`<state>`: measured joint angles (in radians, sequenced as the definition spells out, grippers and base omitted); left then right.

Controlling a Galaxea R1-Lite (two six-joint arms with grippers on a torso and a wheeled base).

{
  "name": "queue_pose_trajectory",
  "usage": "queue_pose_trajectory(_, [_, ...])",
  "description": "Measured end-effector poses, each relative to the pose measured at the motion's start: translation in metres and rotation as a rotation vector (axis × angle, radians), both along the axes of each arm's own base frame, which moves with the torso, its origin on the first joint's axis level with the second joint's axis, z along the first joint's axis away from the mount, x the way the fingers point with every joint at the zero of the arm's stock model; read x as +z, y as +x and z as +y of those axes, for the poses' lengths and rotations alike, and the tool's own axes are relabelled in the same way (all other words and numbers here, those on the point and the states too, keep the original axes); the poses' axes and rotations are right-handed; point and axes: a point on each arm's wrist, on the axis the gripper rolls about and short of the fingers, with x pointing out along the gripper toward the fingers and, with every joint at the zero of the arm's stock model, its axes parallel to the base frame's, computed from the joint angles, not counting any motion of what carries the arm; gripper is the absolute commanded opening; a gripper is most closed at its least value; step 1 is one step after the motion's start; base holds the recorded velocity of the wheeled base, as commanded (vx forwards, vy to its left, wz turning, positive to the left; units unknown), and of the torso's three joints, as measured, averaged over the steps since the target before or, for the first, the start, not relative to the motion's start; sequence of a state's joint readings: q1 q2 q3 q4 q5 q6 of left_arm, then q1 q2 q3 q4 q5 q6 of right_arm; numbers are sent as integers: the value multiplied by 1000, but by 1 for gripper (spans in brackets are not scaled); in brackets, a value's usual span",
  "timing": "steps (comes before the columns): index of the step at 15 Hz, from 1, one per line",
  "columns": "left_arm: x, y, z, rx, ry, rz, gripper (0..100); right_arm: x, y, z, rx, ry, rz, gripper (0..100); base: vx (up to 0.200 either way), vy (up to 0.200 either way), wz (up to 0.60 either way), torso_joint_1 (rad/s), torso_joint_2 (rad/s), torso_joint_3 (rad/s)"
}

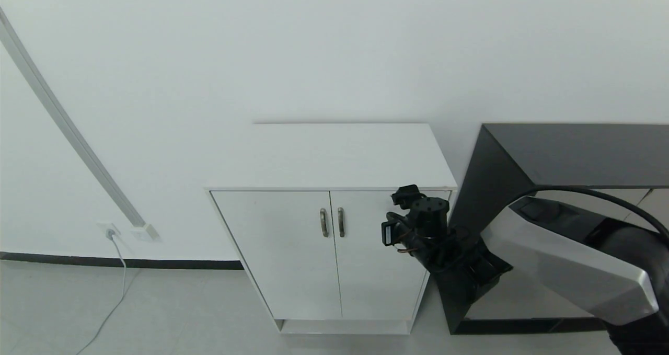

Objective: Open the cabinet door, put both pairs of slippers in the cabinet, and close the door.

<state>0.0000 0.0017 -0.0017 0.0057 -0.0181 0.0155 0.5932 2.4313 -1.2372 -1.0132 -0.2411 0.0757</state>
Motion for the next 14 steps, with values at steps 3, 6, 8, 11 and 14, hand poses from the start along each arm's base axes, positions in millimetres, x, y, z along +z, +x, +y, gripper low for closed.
queue_pose_trajectory(3, [0, 0, 0, 0, 0, 0, 0, 20, -23, -18, -19, -6, 4, 0, 0, 0, 0, 0, 0, 0])
queue_pose_trajectory(6, [0, 0, 0, 0, 0, 0, 0, 45, -46, -53, -104, -15, 2, 0, 0, 0, 0, 0, 0, 0])
queue_pose_trajectory(8, [0, 0, 0, 0, 0, 0, 0, 59, -60, -88, -233, -30, 2, 0, 0, 0, 0, 0, 0, 0])
queue_pose_trajectory(11, [0, 0, 0, 0, 0, 0, 0, 72, -89, -145, -416, -57, 19, 0, 0, 0, 0, 0, 0, 0])
queue_pose_trajectory(14, [0, 0, 0, 0, 0, 0, 0, 83, -132, -184, -491, -68, 25, 0, 0, 0, 0, 0, 0, 0])
